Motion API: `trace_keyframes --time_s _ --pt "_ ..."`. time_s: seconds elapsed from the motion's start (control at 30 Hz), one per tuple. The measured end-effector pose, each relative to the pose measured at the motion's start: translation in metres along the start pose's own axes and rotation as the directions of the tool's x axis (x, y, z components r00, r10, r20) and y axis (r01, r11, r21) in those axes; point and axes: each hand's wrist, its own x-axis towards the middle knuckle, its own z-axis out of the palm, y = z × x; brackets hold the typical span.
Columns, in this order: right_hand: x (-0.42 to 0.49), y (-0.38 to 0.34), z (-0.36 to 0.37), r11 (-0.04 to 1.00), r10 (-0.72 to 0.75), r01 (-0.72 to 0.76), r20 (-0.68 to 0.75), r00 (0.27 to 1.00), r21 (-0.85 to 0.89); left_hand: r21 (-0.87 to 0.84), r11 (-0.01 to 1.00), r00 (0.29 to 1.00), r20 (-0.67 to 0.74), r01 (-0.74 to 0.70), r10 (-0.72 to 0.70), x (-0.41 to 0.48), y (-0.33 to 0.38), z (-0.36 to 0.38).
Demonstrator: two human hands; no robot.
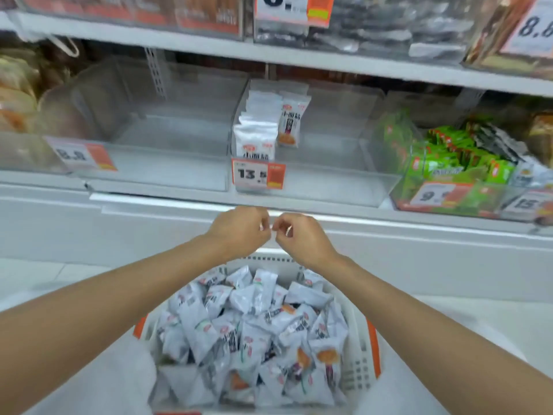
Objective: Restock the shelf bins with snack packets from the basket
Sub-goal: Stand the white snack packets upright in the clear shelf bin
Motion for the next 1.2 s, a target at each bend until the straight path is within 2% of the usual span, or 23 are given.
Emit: trace_keyframes --time_s 0.1,0.17,0.2,0.27,0.37,0.4,0.43,0.6,0.67,0.73,0.8,0.83,0.9,0.93,1.0,1.07,1.1,1.13,1.17,1.2 --pt "-0.013 0.039 0.035 0.99 0.136 -0.12 0.319 0.938 -0.07 -0.035 0.997 0.968 0.244 0.07 -0.06 -0.007 -0.034 0.041" --pt "-0.021 0.068 0.055 0.963 0.234 -0.125 0.517 0.823 -0.237 -0.028 0.995 0.943 0.322 0.096 -0.082 -0.009 -0.056 0.062" --pt "-0.026 0.08 0.065 0.94 0.28 -0.098 0.576 0.768 -0.327 0.022 0.995 0.927 0.362 0.096 -0.097 -0.009 -0.065 0.07" --pt "-0.036 0.103 0.087 0.899 0.34 -0.052 0.618 0.709 -0.434 0.136 0.986 0.892 0.427 0.095 -0.145 -0.007 -0.076 0.082" --pt "-0.049 0.119 0.124 0.892 0.382 -0.065 0.669 0.638 -0.447 0.185 0.978 0.886 0.433 0.093 -0.166 -0.002 -0.08 0.088" --pt "-0.052 0.118 0.135 0.895 0.378 -0.063 0.676 0.633 -0.441 0.195 0.977 0.89 0.425 0.087 -0.164 -0.001 -0.079 0.087" --pt "-0.056 0.116 0.146 0.897 0.35 -0.029 0.667 0.658 -0.441 0.199 0.976 0.894 0.415 0.09 -0.167 0.0 -0.078 0.085" --pt "-0.067 0.096 0.165 0.852 0.107 0.196 0.529 0.842 -0.485 0.188 0.976 0.901 0.393 0.113 -0.18 0.003 -0.069 0.084" --pt "-0.062 0.09 0.154 0.868 0.115 0.15 0.484 0.868 -0.474 0.19 0.974 0.893 0.407 0.123 -0.192 0.001 -0.066 0.082" --pt "-0.05 0.08 0.132 0.907 0.18 0.013 0.417 0.891 -0.421 0.214 0.97 0.884 0.424 0.114 -0.197 0.0 -0.063 0.078" --pt "-0.037 0.062 0.098 0.947 0.242 -0.165 0.272 0.931 -0.277 0.21 0.973 0.881 0.437 0.098 -0.183 -0.004 -0.059 0.074" --pt "-0.033 0.052 0.079 0.957 0.276 -0.254 0.169 0.946 -0.141 0.173 0.98 0.883 0.44 0.095 -0.163 -0.007 -0.057 0.074" --pt "-0.028 0.03 0.045 0.902 0.4 -0.396 0.012 0.917 0.172 0.053 0.996 0.894 0.441 0.069 -0.085 -0.014 -0.051 0.078" --pt "-0.028 0.022 0.031 0.831 0.473 -0.445 -0.001 0.881 0.333 -0.02 0.999 0.9 0.433 0.049 -0.036 -0.018 -0.045 0.08" --pt "-0.03 0.01 0.012 0.618 0.565 -0.474 0.066 0.823 0.627 -0.153 0.988 0.921 0.387 0.026 0.036 -0.026 -0.033 0.082" --pt "-0.029 0.002 0.001 0.361 0.609 -0.473 0.181 0.772 0.804 -0.271 0.961 0.952 0.305 0.062 0.024 -0.031 -0.022 0.084" --pt "-0.028 -0.001 -0.002 0.28 0.612 -0.479 0.23 0.756 0.832 -0.315 0.945 0.968 0.249 0.088 -0.008 -0.032 -0.019 0.085" --pt "-0.025 -0.002 -0.002 0.277 0.605 -0.496 0.252 0.756 0.823 -0.35 0.931 0.98 0.195 0.106 -0.038 -0.03 -0.02 0.087" --pt "-0.022 -0.001 -0.002 0.38 0.59 -0.515 0.227 0.775 0.768 -0.374 0.921 0.986 0.16 0.11 -0.053 -0.03 -0.02 0.085" --pt "-0.018 0.003 -0.002 0.565 0.558 -0.513 0.159 0.815 0.647 -0.399 0.91 0.986 0.155 0.113 -0.055 -0.028 -0.023 0.083"
